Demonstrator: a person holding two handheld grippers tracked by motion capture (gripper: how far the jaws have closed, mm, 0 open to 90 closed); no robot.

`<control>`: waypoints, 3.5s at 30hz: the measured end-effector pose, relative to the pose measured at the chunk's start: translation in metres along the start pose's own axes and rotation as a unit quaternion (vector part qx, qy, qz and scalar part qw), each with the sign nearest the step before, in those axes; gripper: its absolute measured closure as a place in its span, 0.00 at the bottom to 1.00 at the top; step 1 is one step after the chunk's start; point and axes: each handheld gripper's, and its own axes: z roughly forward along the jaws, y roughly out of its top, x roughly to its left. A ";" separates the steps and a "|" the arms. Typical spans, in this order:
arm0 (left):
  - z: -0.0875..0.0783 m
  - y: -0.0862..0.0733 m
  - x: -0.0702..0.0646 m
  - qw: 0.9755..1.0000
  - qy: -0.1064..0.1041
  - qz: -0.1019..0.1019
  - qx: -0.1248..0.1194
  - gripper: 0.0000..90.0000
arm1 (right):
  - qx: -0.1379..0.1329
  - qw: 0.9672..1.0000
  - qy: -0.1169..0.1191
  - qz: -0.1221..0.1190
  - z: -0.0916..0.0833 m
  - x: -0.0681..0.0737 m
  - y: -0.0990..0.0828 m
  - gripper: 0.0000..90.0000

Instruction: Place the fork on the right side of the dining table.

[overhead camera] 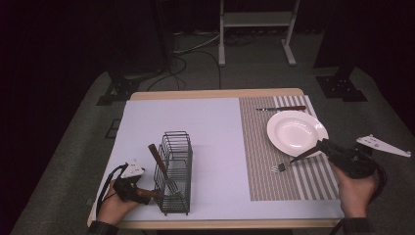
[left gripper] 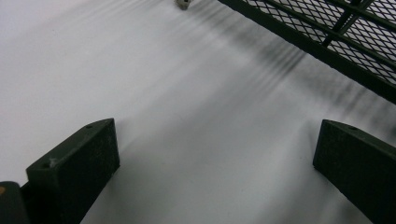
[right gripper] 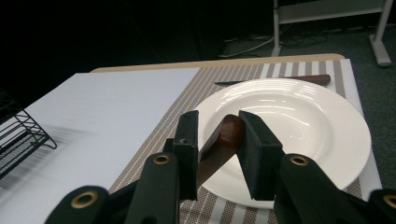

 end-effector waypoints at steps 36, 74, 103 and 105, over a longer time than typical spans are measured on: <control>0.000 0.000 0.000 1.000 0.001 0.000 -0.001 0.00 | 0.062 0.996 -0.063 0.007 0.002 -0.026 -0.029 0.60; 0.000 0.000 0.000 1.000 0.001 0.000 -0.001 0.00 | 0.146 0.985 -0.083 0.045 0.022 -0.051 -0.049 0.42; 0.000 0.000 0.000 1.000 0.000 0.000 -0.001 0.00 | 0.191 0.976 -0.101 0.036 0.035 -0.051 -0.058 0.30; 0.000 0.000 0.000 1.000 0.000 0.000 -0.001 0.00 | 0.191 0.976 -0.102 0.035 0.034 -0.051 -0.057 0.29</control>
